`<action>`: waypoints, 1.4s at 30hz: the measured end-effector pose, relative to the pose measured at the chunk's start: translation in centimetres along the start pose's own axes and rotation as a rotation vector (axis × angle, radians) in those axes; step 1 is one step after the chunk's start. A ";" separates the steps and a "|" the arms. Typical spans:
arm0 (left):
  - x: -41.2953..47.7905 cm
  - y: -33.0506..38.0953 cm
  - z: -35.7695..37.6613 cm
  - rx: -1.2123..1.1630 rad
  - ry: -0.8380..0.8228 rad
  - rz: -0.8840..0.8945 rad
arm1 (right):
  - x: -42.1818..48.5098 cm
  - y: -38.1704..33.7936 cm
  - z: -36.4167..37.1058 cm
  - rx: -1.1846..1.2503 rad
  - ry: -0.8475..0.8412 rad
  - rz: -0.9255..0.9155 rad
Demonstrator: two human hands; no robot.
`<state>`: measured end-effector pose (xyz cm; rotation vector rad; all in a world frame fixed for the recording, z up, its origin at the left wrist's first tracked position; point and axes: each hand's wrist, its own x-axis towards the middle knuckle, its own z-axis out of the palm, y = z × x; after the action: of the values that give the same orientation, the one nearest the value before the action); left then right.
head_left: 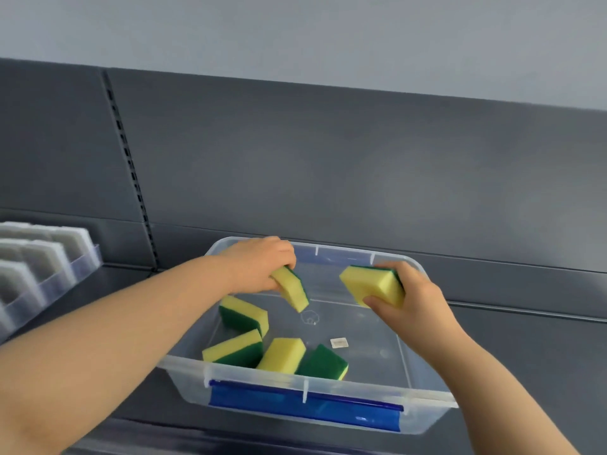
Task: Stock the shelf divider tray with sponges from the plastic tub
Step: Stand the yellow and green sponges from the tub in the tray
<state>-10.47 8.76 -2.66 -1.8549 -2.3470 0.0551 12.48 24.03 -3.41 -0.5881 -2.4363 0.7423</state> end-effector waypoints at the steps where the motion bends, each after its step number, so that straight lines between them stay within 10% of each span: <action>1: -1.2 0.7 -1.0 -0.071 0.093 -0.033 | -0.1 -0.3 0.1 0.007 0.010 -0.031; 14: -12.0 6.4 -2.3 -0.494 0.676 -0.429 | -2.1 -3.9 5.2 0.464 0.087 0.005; 42: -55.3 -14.0 -0.8 -0.226 0.846 -0.944 | -11.6 -39.6 32.3 0.914 -0.139 -0.111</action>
<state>-11.49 -48.21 -5.33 -0.4369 -2.2968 -0.9091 -7.46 -24.31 -6.53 -0.0340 -1.9072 1.7191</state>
